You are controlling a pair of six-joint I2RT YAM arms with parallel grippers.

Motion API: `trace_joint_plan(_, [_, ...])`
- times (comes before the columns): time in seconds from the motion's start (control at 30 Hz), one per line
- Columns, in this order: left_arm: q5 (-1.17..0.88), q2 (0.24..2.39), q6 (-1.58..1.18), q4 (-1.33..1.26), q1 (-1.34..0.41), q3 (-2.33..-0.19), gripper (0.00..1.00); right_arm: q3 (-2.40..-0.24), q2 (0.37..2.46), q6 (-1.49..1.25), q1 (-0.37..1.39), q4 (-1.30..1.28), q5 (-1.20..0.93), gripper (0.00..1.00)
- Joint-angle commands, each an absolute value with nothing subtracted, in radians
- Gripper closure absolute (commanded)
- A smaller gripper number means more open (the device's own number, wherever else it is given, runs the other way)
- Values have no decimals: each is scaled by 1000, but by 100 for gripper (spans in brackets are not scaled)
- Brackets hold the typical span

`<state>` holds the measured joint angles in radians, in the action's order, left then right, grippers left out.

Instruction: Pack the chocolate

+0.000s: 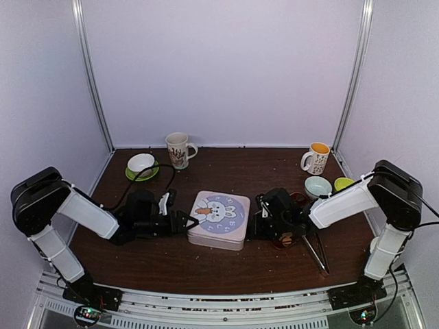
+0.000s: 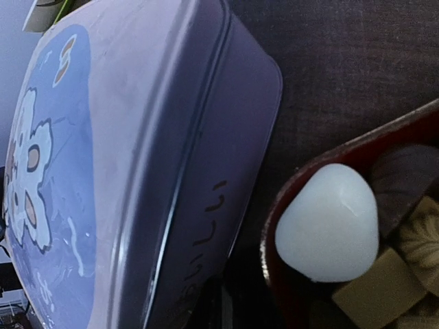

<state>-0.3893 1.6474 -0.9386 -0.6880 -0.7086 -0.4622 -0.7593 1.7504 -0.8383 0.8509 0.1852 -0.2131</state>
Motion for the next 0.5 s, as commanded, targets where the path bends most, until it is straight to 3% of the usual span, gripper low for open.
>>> trace_joint_plan(0.0, [-492,1644,-1035,-566,-797,-399,43,-794,1677,-778,858,219,-214,88])
trace_joint_plan(0.27, [-421,1513,-999,-412,-798,-401,39,-745,1578,-754,858,151,-166,80])
trace_joint_plan(0.47, [-406,1398,-1019,-340,-801,-393,28,-728,1506,-723,859,88,-136,76])
